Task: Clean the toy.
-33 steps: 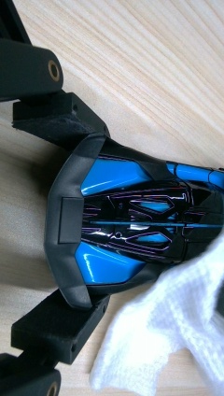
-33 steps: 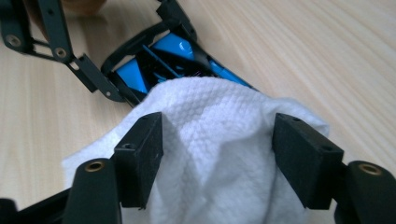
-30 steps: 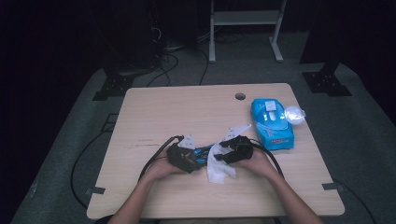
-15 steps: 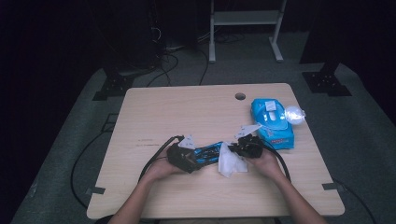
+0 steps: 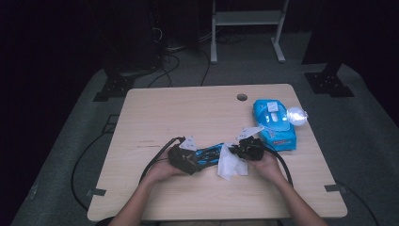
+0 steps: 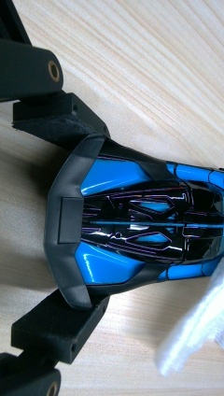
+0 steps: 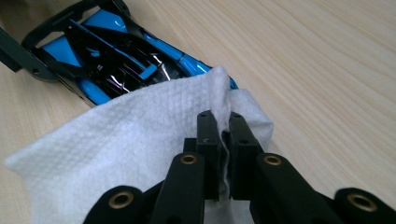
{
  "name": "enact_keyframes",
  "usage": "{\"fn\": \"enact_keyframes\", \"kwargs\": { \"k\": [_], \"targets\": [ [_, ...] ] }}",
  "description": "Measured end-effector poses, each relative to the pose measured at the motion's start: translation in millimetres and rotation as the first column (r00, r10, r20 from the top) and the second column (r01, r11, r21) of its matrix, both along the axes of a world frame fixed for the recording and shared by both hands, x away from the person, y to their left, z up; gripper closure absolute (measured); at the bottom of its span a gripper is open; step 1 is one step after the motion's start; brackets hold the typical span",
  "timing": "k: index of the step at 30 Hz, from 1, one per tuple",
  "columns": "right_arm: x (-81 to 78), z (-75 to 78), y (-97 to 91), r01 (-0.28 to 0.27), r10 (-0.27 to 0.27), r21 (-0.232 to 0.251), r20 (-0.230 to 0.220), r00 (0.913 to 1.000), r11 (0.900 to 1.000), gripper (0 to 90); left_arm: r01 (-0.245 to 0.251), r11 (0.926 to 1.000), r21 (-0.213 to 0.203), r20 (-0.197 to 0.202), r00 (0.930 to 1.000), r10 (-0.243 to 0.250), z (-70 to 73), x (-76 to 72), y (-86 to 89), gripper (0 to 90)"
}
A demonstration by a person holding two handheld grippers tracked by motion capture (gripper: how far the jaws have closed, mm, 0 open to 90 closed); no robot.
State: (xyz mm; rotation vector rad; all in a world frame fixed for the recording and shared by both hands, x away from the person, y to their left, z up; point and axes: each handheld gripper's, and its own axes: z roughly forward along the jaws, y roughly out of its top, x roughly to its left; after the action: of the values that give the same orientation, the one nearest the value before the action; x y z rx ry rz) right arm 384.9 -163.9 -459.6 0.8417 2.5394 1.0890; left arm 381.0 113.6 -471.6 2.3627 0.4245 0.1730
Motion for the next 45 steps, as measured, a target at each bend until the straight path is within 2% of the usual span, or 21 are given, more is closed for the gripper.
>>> {"fn": "enact_keyframes", "kwargs": {
  "k": [3,5,7,10,14,16,17,21,23,24,25,27,28,29,31,33,36,38,39,45],
  "targets": [
    [0.1,2.5,-0.9,-0.001,0.001,0.016,-0.006,1.0,0.9999,76.7,0.001,1.0,0.002,0.003,1.0,-0.001,0.0,-0.1,-0.1,23.8],
    [0.7,4.2,-3.3,-0.005,0.006,0.031,-0.03,0.9995,0.9995,72.5,0.001,1.0,0.002,0.005,1.0,-0.001,0.0,-0.1,-0.2,23.8],
    [0.2,6.4,-5.9,-0.003,0.004,0.04,-0.029,0.9996,0.9992,65.5,0.002,1.0,0.002,0.006,1.0,-0.002,0.1,-0.1,-0.4,23.8],
    [-0.7,11.7,-8.8,-0.033,0.035,0.061,-0.036,0.9987,0.9976,51.9,0.0,1.0,0.003,0.006,1.0,0.0,0.1,-0.5,-0.2,23.8],
    [-3.6,17.0,-8.7,-0.095,0.099,0.082,-0.041,0.9943,0.9921,42.3,0.002,1.0,0.004,0.008,1.0,-0.002,0.2,-0.4,-0.2,23.8],
    [-6.6,16.8,-4.2,-0.127,0.129,0.06,-0.027,0.9913,0.9901,39.1,0.002,1.0,0.002,0.008,1.0,-0.002,0.0,-0.3,-0.4,23.8],
    [-8.5,15.7,-1.0,-0.145,0.146,0.037,-0.018,0.9891,0.9887,39.2,0.001,1.0,0.002,0.007,1.0,-0.001,0.0,-0.2,-0.4,23.8],
    [-14.8,8.1,13.0,-0.161,0.162,-0.054,0.016,0.9866,0.9854,42.4,0.003,1.0,0.003,0.005,1.0,-0.003,0.0,0.2,-0.5,23.8],
    [-14.4,3.5,17.1,-0.157,0.159,-0.09,0.025,0.9869,0.9836,47.6,0.003,1.0,0.006,0.007,1.0,-0.003,0.2,0.0,-0.5,23.9],
    [-14.9,3.0,17.2,-0.148,0.152,-0.09,0.037,0.9877,0.9849,51.4,0.001,1.0,0.005,0.004,1.0,-0.001,0.2,-0.1,-0.2,23.9],
    [-14.1,3.3,16.0,-0.147,0.15,-0.076,0.035,0.988,0.9862,55.2,0.001,1.0,0.003,0.003,1.0,-0.001,0.1,-0.1,0.1,23.9],
    [-10.1,4.2,11.8,-0.146,0.146,-0.024,-0.009,0.9893,0.989,60.4,0.001,1.0,0.001,0.004,1.0,-0.001,-0.1,-0.2,0.1,23.9],
    [-10.1,4.2,11.8,-0.146,0.146,-0.024,-0.009,0.9893,0.989,60.4,0.001,1.0,0.002,0.006,1.0,-0.001,-0.1,-0.2,-0.1,23.9],
    [-5.0,3.4,6.7,-0.142,0.143,0.032,-0.051,0.9884,0.9894,64.1,0.001,1.0,0.002,0.005,1.0,-0.001,0.0,-0.2,-0.2,23.9],
    [-1.6,3.2,2.7,-0.143,0.148,0.073,-0.079,0.9858,0.9871,68.5,0.002,1.0,0.004,0.006,1.0,-0.002,0.2,-0.3,-0.2,23.9],
    [2.1,3.8,-3.1,-0.125,0.138,0.121,-0.099,0.9855,0.9847,79.3,0.002,1.0,0.005,0.005,1.0,-0.002,0.4,-0.3,-0.3,23.9],
    [6.1,1.1,-6.8,-0.068,0.075,0.085,-0.084,0.9937,0.9941,82.7,0.001,1.0,0.002,0.003,1.0,-0.001,0.1,-0.2,-0.4,23.9],
    [6.0,-0.5,-6.0,-0.052,0.059,0.086,-0.075,0.9954,0.9949,84.2,-0.002,1.0,0.002,0.0,1.0,0.002,0.2,0.0,-0.5,23.9],
    [3.3,1.1,-1.9,-0.047,0.051,0.068,-0.053,0.9973,0.9965,84.8,-0.003,1.0,0.002,-0.001,1.0,0.003,0.2,-0.1,-0.4,23.9],
    [-7.8,5.8,25.6,-0.126,0.13,0.109,-0.028,0.9911,0.986,84.8,-0.003,1.0,0.005,-0.001,1.0,0.003,0.4,-0.4,0.0,24.0]
  ]
}}
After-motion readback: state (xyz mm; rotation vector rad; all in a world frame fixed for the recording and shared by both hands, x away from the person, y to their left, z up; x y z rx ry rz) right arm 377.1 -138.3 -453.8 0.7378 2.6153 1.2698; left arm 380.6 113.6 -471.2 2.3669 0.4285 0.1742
